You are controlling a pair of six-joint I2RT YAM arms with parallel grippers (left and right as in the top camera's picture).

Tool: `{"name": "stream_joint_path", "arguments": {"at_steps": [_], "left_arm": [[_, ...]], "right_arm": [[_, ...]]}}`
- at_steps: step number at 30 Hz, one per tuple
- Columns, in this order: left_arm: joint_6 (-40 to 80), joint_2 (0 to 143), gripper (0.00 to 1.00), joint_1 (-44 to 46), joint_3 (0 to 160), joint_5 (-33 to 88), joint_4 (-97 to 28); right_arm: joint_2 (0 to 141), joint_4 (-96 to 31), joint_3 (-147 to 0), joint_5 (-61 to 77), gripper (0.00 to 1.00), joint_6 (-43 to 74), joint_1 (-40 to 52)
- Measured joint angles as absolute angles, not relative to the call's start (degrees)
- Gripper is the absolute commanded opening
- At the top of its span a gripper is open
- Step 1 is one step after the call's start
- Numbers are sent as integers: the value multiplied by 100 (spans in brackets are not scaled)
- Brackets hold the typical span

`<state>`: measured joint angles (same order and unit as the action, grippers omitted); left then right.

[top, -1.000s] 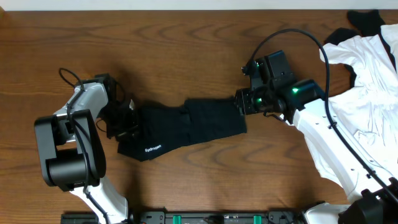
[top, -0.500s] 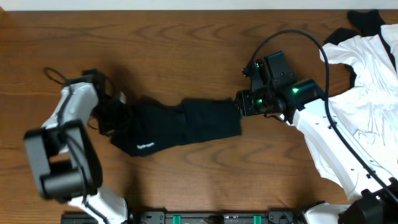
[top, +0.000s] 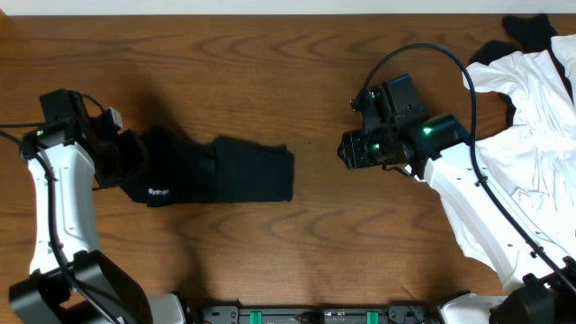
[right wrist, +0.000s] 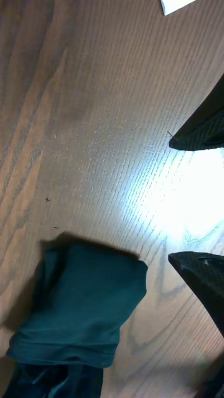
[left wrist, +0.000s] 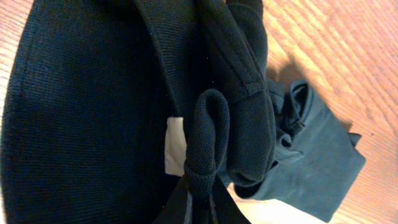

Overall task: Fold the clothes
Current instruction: 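Fold the strip's left end rightward with the left gripper over the bundle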

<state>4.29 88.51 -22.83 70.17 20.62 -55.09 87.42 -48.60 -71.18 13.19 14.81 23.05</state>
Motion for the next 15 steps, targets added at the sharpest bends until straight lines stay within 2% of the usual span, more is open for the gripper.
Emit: {"name": "stream_joint_path", "arguments": {"at_steps": [9,15], "left_arm": [[456,8702,7,-2171,7017,2670,-5500],[449,8678,7,-1258,7019,2799,-5389]], "right_arm": [[8742,-4860,-7118,1321,51,1479,2305],[8742,-4860,-7118,1321,50,1481,2305]]}}
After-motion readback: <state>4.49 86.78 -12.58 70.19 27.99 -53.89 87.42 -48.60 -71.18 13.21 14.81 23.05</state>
